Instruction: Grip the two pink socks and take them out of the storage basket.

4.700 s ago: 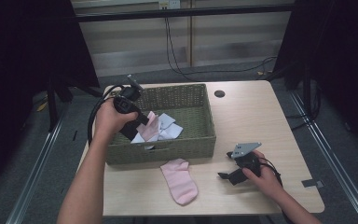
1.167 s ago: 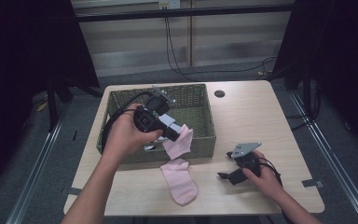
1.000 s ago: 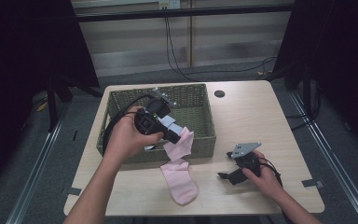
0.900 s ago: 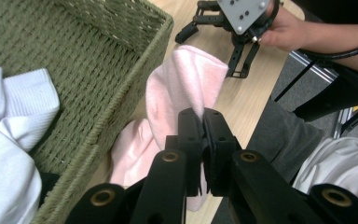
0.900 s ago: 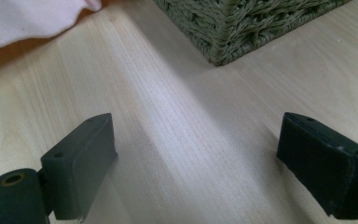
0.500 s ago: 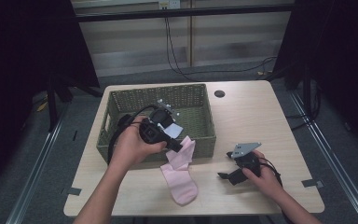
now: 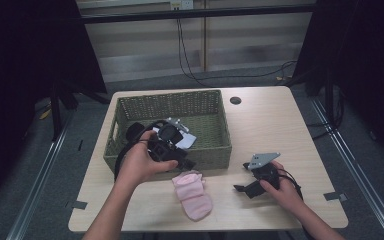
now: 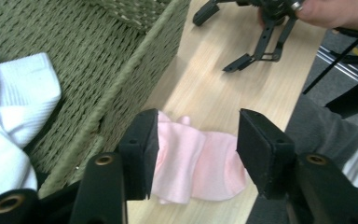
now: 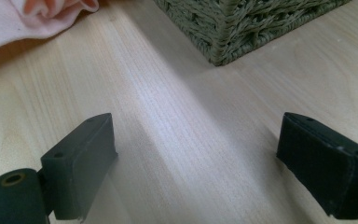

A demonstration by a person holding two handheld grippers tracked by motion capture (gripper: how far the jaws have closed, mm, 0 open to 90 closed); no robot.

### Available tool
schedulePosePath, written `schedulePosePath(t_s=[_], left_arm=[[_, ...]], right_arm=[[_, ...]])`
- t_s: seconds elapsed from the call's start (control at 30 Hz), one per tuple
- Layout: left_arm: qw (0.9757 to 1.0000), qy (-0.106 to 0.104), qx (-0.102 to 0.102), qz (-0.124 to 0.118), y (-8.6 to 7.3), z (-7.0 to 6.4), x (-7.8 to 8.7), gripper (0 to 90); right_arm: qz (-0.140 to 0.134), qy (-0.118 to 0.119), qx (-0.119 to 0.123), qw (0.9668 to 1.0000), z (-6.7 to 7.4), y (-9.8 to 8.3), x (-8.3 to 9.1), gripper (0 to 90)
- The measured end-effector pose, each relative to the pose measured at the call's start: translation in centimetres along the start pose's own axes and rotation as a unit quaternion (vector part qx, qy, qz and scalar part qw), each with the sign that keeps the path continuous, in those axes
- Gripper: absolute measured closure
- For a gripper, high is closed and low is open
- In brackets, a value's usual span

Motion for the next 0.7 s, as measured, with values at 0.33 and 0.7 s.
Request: schedulePosePath(t_s=[0.33,0.7], left_arm=[[0.9995,0.031,-0.003,-0.006,-3.4,1.8,-1.7,39.6],[0.9988,0.047,-0.006,-0.014,-5.9,2.9,-3.2,37.6]], right_arm=[[0.000,0.000,0.000,1.0000,0.0,0.0,0.0,10.4],[0.000,0.000,0.000,1.0000,0.0,0.0,0.0,10.5]])
Point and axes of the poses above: each handheld gripper's, and its own axes: x roughly backward along the jaws, y roughly out of its top, z roughly to its left, the point moved 9 cm from there along -x, roughly forward along the jaws
